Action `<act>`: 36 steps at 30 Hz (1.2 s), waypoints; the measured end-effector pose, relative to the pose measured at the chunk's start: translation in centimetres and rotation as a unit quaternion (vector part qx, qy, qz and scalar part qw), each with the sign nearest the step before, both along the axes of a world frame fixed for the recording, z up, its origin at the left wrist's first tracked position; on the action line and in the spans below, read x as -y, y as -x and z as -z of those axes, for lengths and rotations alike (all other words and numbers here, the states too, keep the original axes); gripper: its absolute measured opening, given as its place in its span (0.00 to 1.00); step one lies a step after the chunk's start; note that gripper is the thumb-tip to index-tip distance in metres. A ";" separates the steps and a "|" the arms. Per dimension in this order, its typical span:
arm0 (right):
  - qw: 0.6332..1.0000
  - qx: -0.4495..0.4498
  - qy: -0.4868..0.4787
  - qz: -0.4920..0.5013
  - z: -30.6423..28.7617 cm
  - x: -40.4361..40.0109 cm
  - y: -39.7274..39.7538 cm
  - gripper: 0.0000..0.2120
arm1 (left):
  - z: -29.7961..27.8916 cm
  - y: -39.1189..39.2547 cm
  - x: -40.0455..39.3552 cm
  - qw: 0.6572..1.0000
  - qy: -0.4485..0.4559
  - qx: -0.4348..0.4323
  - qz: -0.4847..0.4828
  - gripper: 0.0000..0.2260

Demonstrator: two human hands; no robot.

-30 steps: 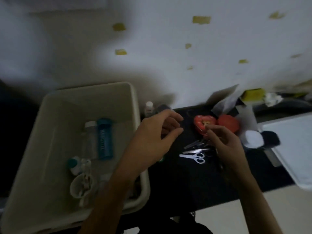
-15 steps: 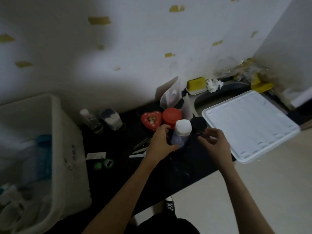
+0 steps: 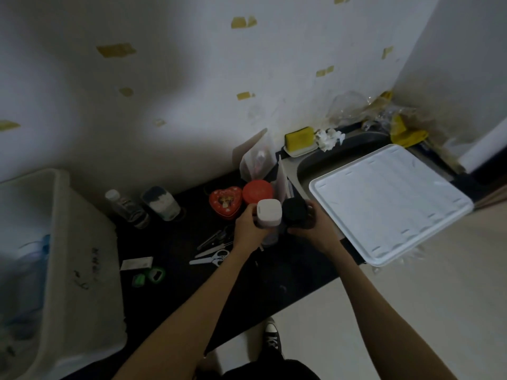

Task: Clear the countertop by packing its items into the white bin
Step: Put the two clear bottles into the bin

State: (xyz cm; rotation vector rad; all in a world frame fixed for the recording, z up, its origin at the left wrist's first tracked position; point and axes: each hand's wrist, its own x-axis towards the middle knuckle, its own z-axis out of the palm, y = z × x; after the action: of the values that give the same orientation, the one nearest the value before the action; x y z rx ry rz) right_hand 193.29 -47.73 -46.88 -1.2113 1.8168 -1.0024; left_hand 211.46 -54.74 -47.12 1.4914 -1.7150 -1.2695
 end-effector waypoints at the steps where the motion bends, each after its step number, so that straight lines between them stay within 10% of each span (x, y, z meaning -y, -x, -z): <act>1: 1.000 -0.008 0.005 0.000 -0.4 -0.1 0.0 0.36 | -0.2 0.0 -0.1 1.000 0.006 -0.003 0.002 0.25; 21: 0.959 0.169 0.187 -0.129 -19.8 5.3 -17.4 0.30 | -21.8 -19.3 0.0 0.964 0.140 -0.207 -0.087 0.26; 36: 0.941 0.204 0.138 -0.234 -22.2 11.5 -44.0 0.28 | -22.8 -47.1 1.6 0.926 0.124 -0.166 -0.317 0.25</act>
State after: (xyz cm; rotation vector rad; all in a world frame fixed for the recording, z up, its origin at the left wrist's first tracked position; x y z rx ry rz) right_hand 237.31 -59.18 -24.72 -1.3914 1.0263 -1.1438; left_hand 258.53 -56.31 -24.36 1.4132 -1.0024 -0.8542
